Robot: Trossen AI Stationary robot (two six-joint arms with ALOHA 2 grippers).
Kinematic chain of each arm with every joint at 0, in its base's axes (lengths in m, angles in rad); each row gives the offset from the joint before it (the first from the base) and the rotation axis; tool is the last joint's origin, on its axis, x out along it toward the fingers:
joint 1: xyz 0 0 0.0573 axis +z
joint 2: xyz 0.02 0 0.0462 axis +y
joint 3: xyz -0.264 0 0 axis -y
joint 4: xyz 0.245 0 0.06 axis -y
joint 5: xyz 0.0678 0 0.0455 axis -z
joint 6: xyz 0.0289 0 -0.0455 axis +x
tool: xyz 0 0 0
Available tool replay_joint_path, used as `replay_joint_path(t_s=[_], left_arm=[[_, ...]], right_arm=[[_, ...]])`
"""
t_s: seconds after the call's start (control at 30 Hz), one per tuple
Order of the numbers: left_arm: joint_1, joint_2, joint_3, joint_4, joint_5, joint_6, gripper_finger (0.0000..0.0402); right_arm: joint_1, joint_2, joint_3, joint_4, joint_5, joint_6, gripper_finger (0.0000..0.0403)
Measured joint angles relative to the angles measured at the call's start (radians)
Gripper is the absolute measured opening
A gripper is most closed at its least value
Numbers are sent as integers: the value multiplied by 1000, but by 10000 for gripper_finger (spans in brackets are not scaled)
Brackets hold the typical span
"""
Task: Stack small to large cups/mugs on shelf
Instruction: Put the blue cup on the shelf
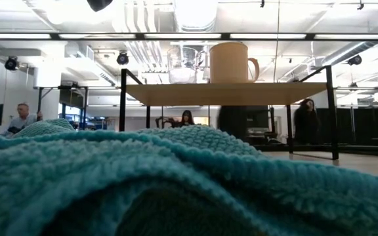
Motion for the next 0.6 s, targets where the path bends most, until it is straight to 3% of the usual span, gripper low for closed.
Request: replay_joint_path(t_s=[0.13,0.33,0.6], left_arm=[[0,3,0,0,0,-1,81],[-1,27,0,11,0,-35,81],[-2,68,0,57,0,-80,81]], right_arm=[[72,-105,-132,106,69,57,57],[124,-230,-322,244,74,71,57],[130,-324,-497,241,-94,88,56]])
